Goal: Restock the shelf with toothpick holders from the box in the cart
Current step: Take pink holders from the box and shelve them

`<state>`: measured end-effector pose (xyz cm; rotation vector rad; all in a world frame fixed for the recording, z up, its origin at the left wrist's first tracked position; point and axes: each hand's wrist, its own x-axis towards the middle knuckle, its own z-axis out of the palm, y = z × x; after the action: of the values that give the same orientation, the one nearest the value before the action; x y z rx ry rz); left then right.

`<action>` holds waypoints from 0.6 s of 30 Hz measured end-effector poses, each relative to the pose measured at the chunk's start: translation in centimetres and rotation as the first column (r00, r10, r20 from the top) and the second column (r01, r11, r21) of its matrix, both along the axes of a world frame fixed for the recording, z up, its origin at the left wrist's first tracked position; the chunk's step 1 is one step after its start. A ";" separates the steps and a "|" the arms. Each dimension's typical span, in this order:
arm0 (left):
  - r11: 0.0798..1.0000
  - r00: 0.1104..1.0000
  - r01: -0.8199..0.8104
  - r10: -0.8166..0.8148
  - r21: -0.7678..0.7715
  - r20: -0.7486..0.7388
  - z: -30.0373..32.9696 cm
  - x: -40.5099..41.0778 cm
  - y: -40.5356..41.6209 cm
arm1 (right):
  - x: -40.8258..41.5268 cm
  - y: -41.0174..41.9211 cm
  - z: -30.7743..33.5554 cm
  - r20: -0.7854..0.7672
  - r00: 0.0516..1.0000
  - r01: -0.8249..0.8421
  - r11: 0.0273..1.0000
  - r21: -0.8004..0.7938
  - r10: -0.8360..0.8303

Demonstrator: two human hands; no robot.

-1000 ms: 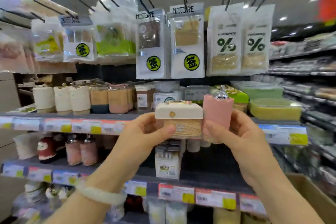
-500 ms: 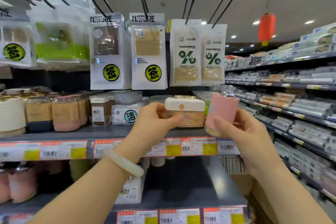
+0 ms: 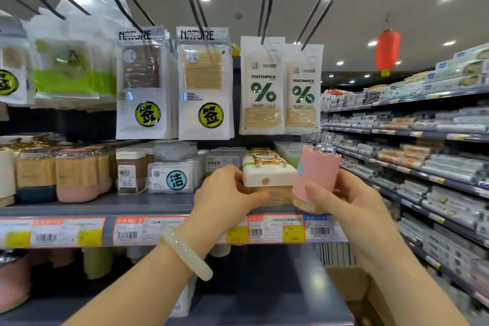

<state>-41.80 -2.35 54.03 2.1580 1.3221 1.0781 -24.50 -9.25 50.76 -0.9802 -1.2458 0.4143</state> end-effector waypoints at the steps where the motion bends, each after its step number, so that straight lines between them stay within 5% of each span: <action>1: 1.000 1.000 0.005 -0.005 -0.018 0.000 0.1 0.0 0.0 | 0.0 0.0 0.0 0.003 1.000 -0.003 1.000 -0.002 0.003; 6: 0.999 0.999 0.041 -0.040 0.024 -0.014 -0.1 -0.3 0.0 | 0.0 -0.1 0.0 0.009 1.000 -0.013 1.000 0.001 0.013; 18: 0.994 0.903 0.013 0.036 0.111 -0.429 -0.2 -1.6 -1.2 | -2.1 0.2 0.1 0.070 0.997 0.011 0.999 0.046 -0.014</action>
<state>-43.43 -3.53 53.81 2.5809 1.4859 0.7108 -26.65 -9.09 50.90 -0.9699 -1.3063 0.3425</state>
